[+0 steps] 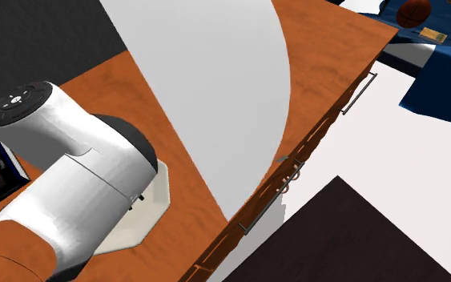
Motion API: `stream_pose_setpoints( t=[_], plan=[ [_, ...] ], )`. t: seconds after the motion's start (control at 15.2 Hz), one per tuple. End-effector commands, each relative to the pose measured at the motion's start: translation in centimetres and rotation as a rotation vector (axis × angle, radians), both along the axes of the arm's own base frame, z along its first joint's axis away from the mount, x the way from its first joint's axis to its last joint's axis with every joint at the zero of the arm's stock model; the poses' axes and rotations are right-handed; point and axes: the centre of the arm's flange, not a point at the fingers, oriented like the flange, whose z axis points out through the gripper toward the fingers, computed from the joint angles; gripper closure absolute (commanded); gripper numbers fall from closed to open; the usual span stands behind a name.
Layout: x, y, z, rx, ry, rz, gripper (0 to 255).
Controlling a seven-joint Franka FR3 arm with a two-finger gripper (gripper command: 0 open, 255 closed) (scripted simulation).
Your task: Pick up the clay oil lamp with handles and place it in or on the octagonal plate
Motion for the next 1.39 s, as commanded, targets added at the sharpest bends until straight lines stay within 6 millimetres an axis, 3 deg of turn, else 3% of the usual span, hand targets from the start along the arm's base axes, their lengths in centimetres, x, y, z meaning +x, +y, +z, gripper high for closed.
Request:
stream_pose_setpoints(
  t=[0.0, 0.26, 0.73, 0.79, 1.12, 1.32],
  plan=[
    [-0.1, 0.2, -1.1, 0.0, -0.001, 0.0, 255],
    [-0.1, 0.2, -3.3, 0.0, -0.001, 0.0, 255],
    [-0.1, 0.2, -3.3, 0.0, -0.001, 0.0, 255],
    [-0.1, 0.2, -3.3, 0.0, -0.001, 0.0, 0],
    [-0.1, 0.2, -3.3, 0.0, -0.001, 0.0, 0],
    [0.0, 0.1, 0.6, 0.0, -0.001, 0.0, 0]
  ],
)
